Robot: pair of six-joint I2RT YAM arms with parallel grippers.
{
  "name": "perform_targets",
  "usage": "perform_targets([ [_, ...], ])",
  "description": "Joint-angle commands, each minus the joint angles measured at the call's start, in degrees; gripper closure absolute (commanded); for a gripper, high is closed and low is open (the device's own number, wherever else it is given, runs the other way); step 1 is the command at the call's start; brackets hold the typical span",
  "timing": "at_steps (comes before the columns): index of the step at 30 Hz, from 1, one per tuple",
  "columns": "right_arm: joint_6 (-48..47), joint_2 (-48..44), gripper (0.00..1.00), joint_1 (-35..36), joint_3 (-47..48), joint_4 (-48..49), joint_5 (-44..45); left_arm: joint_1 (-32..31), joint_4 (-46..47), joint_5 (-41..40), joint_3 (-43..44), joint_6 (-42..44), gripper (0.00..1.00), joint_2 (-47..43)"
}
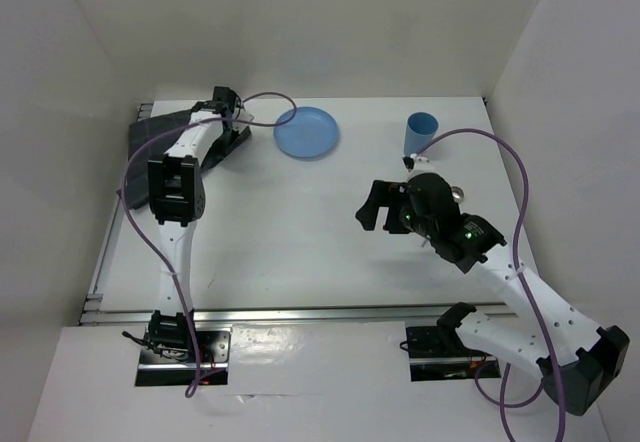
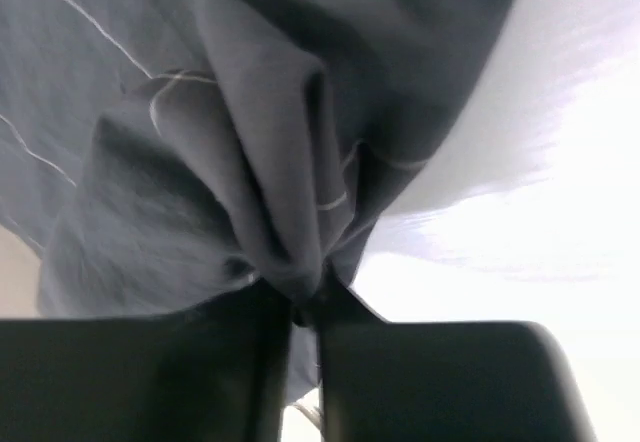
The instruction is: Set the dinner table for one person
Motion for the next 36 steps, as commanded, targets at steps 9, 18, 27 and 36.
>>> perform_targets([
  [9, -3.46, 6.92, 0.0, 0.35, 5.36, 7.48, -3.11, -0.71, 3.35, 14.92, 0.69, 0.61, 1.0, -26.99],
  [18, -2.69, 6.92, 0.0, 0.35, 7.46, 9.52, 0.12, -3.69, -9.66, 44.05, -14.54, 12.3, 1.0, -51.96],
  [27, -1.62, 6.39, 0.0, 0.35, 4.31, 5.55, 1.2, -5.81, -4.32, 47.32, -47.0, 15.39, 0.22, -63.93],
  [36, -0.04, 14.21, 0.0, 0.35, 4.38, -4.72, 4.1, -5.2, 2.87, 32.84, -55.46, 7.24, 0.0, -60.42],
])
